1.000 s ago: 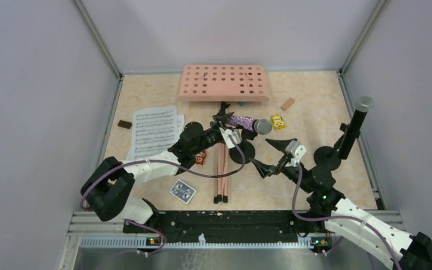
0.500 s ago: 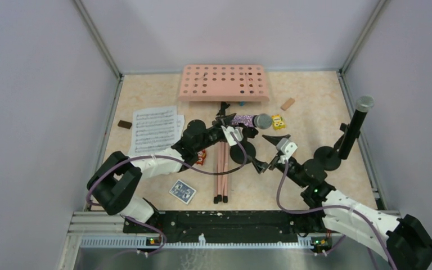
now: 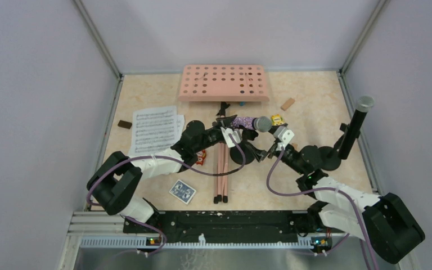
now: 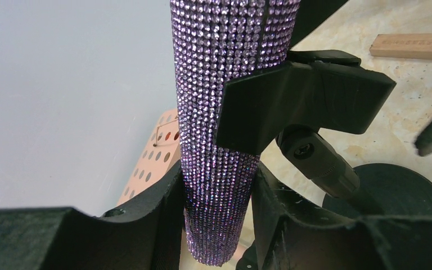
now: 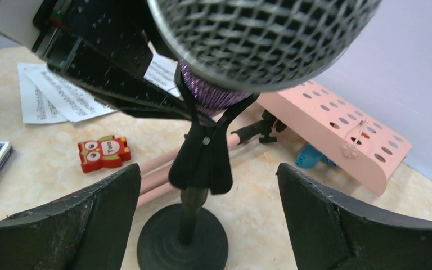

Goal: Pack up the instrument practice props

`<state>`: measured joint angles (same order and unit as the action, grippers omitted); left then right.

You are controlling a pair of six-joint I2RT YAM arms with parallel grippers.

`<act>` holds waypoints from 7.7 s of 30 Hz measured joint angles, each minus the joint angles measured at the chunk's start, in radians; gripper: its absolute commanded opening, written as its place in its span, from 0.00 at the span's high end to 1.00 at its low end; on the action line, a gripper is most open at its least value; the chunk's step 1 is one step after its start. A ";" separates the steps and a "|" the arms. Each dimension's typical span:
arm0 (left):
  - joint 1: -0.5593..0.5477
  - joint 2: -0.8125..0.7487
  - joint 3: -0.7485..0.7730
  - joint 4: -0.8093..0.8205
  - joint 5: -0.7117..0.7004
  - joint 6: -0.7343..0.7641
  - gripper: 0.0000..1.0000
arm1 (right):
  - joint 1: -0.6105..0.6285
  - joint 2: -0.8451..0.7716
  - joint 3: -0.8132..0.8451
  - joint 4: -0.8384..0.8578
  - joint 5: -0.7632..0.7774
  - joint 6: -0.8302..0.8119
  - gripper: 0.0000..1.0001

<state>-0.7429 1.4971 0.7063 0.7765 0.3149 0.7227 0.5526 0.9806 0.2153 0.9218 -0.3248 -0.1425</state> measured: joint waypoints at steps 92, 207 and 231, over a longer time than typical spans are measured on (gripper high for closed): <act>0.077 0.098 0.093 -0.867 -0.544 -1.441 1.00 | -0.034 -0.251 0.121 -0.392 0.022 0.065 0.21; 0.087 -0.675 -0.147 -0.982 -0.357 -1.220 0.01 | -0.152 0.495 0.958 -1.028 0.754 0.169 0.38; -0.298 -0.345 0.171 -0.728 -0.344 -0.980 0.01 | -0.154 -0.056 1.408 -1.633 0.533 0.317 0.15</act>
<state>-1.0412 1.1522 0.8776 0.0483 -0.0296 -0.2573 0.3981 0.9245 1.6234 -0.7109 0.2077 0.1741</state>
